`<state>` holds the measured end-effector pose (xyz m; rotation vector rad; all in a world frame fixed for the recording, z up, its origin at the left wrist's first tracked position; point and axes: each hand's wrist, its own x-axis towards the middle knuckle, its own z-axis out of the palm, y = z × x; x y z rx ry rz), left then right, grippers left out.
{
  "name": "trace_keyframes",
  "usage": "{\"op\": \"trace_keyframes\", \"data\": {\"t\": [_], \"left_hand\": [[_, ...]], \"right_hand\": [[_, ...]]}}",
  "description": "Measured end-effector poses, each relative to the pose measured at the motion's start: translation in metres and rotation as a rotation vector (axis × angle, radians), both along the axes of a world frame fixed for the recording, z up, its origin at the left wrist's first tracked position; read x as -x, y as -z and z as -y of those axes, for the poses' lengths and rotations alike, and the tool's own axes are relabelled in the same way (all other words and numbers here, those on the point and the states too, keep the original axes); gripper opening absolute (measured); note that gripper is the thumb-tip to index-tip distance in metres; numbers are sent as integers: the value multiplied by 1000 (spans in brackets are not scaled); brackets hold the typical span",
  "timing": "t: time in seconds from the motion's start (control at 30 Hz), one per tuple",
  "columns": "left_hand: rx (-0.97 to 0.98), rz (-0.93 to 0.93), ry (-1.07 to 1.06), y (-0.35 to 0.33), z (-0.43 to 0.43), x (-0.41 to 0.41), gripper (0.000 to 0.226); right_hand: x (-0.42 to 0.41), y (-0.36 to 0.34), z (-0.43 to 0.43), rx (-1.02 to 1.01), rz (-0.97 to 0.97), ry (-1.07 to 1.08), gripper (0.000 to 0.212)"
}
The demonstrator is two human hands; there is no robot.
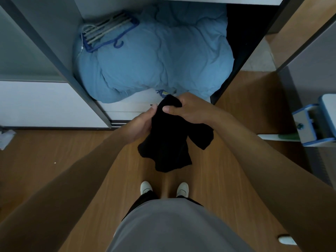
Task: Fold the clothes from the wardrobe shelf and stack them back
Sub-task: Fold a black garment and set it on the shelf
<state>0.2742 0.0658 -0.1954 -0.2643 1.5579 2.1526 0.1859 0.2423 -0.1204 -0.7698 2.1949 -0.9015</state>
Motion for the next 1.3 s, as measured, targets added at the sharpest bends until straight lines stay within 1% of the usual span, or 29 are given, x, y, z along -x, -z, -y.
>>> {"op": "trace_keyframes", "data": {"t": [0.03,0.1,0.17,0.2,0.23,0.3,0.33,0.4,0.43,0.47,0.53,0.6,0.67,0.73,0.8,0.9,0.97,1.03,1.1,1.17,1.2,1.23,1.27,1.3], "left_hand": [[22,-13,33,0,0,0,51],[195,-45,119,-6,-1,0,53],[342,-59,211,-8,-3,2,44],[381,-65,219,-7,-3,4,39],[397,-69,203,-8,-4,6,33],[396,-76,153,-7,-5,7,21],[399,-80,133,-7,-5,8,20],[411,-95,73,-6,-7,9,28],[413,-100,33,-6,-7,9,32],[410,-100,-1,-4,-7,10,37],[406,-88,-25,-3,-6,10,42],[424,-77,-16,-1,-5,9,44],[434,-63,-39,1,-4,8,43],[432,-42,-101,6,-2,9,41],[460,-20,-181,9,1,10,42],[500,14,-246,14,6,12,49],[490,42,-254,15,10,12,47],[427,78,-235,14,13,13,39],[302,97,-204,9,13,14,37],[160,100,-216,3,11,17,39],[103,103,-240,-1,10,20,38],[58,106,-269,-6,9,23,35],[26,110,-295,-10,8,25,30],[4,115,-315,-15,7,28,28]], "right_hand": [[1,-1,2,5,1,8,48],[1,-2,4,19,-12,31,51],[2,-2,4,34,-45,44,48],[2,-2,3,31,-56,47,45],[3,-3,3,20,-68,54,42],[5,-4,0,-9,-81,94,44],[7,-4,-2,-34,-75,112,45],[10,-4,-10,-121,-6,85,37],[10,-4,-15,-189,56,45,31],[11,-3,-20,-272,105,3,29],[12,2,-27,-434,137,-57,36],[14,8,-31,-491,141,-37,32],[13,11,-35,-497,131,37,28],[13,17,-38,-430,140,128,24],[10,21,-39,-321,187,236,17],[5,23,-38,-133,322,348,11],[3,19,-39,12,419,417,2],[7,16,-42,193,529,558,10],[12,14,-46,486,723,724,14],[16,18,-52,829,905,793,35],[17,23,-56,903,952,794,48],[15,30,-61,892,974,773,58],[10,39,-64,811,976,736,63],[3,48,-66,696,960,699,62]]}}
